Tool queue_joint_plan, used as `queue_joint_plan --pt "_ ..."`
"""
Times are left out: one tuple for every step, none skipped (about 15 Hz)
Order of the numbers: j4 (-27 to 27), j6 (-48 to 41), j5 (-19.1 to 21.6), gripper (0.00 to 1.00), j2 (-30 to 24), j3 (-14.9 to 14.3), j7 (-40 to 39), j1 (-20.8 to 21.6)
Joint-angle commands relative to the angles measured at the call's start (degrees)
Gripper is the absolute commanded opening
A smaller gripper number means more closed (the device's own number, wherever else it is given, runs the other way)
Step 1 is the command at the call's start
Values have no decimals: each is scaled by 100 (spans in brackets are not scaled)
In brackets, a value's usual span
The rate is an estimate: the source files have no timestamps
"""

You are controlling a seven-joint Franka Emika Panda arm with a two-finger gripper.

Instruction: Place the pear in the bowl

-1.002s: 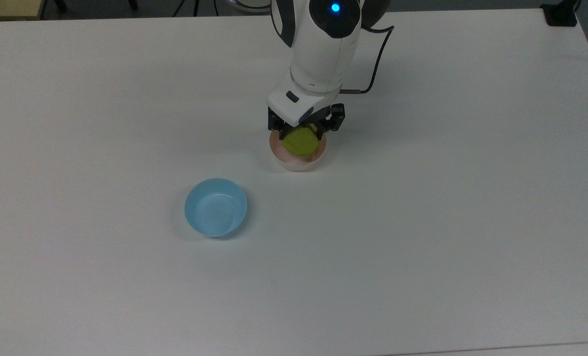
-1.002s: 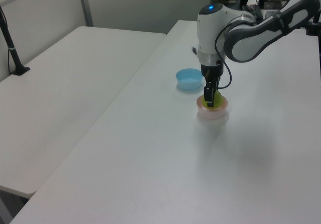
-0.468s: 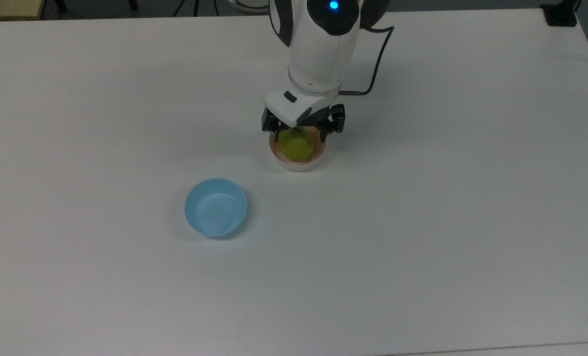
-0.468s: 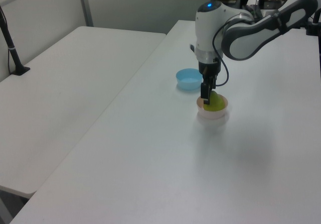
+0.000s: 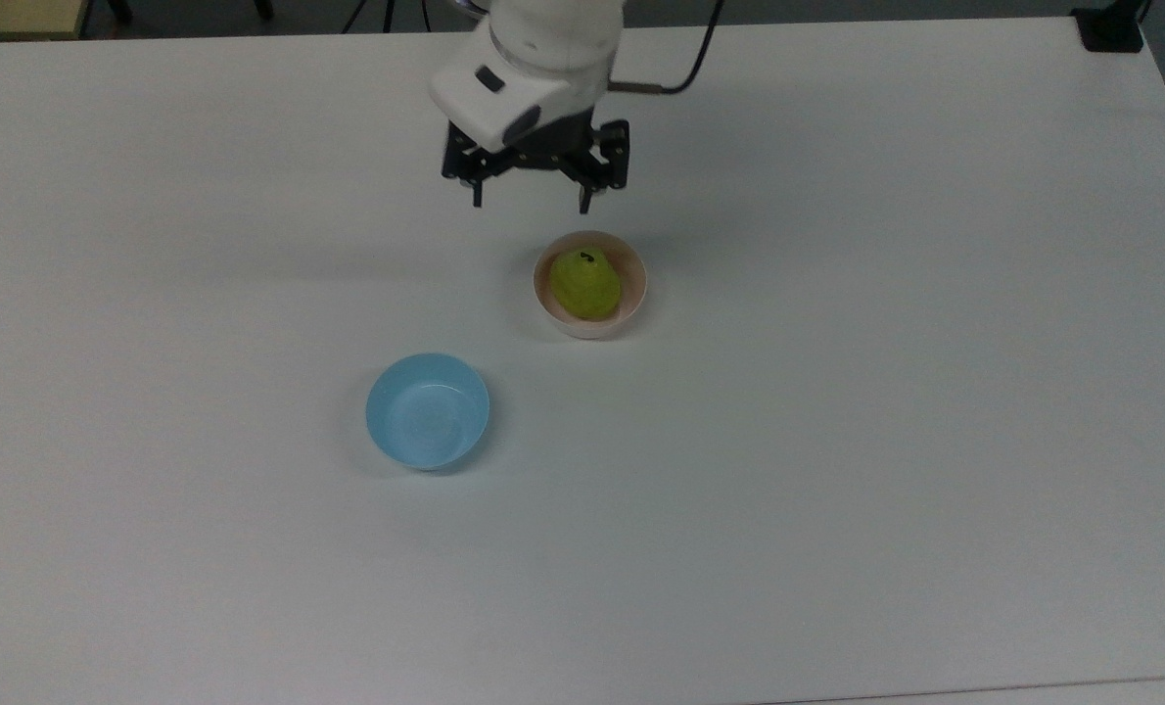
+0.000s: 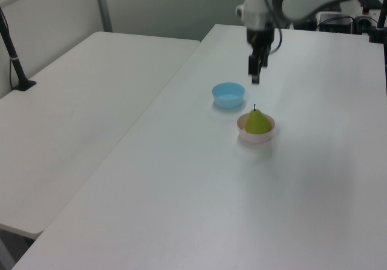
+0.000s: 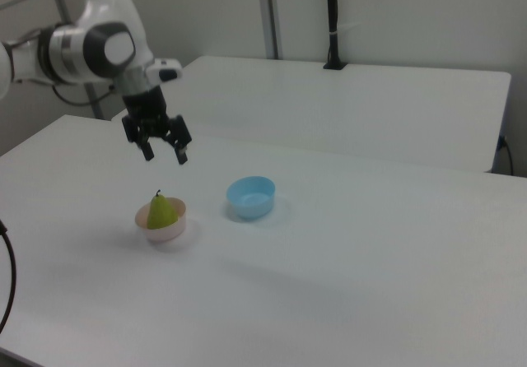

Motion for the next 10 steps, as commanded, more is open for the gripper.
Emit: queue_joint_plan --pt "67 -599 14 100 -592 -5 -447 -310" --pt "67 -740 5 100 -707 -5 -448 -362" --pt "67 -880 14 100 -821 -14 -457 -424" --pt "67 -977 14 100 -909 -14 -457 -485" --pt "67 -1092 14 100 -997 -14 -457 -530" --pt "67 -1180 14 100 -1050 -14 -457 -539" --pt "58 -1198 14 100 -1068 -14 -448 -539" --pt "67 -1207 14 100 -1077 -14 -413 -539" --pt "58 -1224 14 100 -1086 -14 -404 -539" --pt "58 -1225 14 100 -1103 -14 -404 -547"
